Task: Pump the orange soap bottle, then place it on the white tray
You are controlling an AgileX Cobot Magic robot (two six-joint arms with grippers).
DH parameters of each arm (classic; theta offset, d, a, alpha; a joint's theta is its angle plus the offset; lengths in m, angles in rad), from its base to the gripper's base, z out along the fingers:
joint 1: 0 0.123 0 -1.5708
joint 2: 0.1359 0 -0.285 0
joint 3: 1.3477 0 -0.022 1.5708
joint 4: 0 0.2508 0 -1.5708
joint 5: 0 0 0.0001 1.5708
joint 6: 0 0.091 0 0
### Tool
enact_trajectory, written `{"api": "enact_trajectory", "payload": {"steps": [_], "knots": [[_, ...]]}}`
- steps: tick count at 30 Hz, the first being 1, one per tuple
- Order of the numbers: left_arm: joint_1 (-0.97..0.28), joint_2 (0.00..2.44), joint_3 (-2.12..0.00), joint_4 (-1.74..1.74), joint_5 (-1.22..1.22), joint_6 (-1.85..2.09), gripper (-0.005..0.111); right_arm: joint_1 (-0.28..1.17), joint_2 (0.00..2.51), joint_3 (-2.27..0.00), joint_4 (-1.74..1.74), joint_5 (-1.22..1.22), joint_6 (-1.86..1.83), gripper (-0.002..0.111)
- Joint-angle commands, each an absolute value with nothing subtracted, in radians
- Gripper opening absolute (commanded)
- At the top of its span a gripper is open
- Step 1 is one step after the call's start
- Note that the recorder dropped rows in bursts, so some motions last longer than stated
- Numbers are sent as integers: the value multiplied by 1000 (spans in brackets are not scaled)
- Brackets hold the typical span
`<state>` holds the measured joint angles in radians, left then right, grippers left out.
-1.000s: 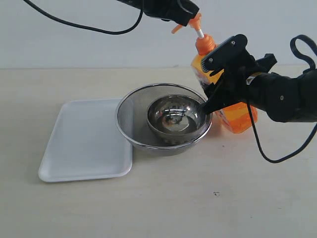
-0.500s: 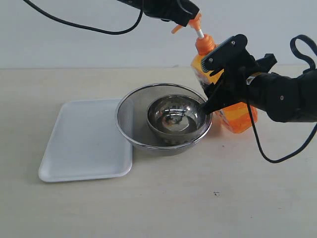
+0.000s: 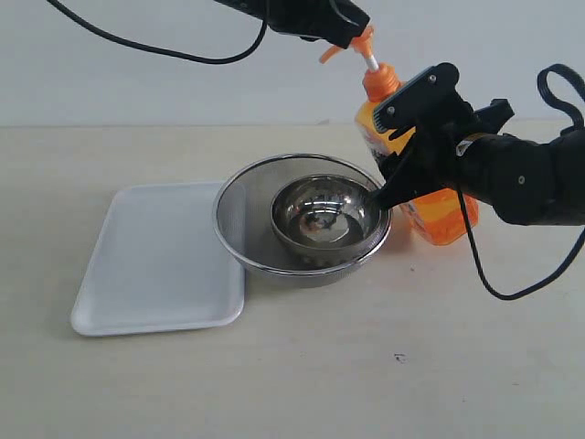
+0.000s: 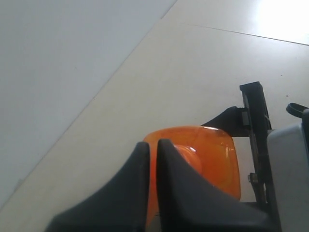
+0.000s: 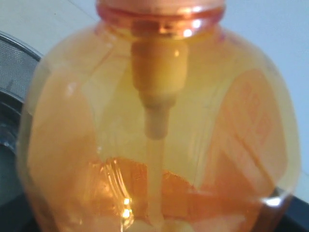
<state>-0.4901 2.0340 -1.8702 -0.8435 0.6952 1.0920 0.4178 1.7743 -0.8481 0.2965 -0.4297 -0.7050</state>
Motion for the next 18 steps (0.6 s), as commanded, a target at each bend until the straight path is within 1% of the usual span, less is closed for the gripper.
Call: {"api": "enact_trajectory", "payload": {"steps": [1,12,18], "knots": [[-512,2073,-1851,-789,789,1076,5,419,1769,-857,281,-449,-696,0],[-512,2111,-1849,-789,816,1070,5,419,1767,-857,281,-448,-696,0],[-544,2120,-1849,-751,810,1070,5,419,1767,-857,281,-448,-696,0]]}}
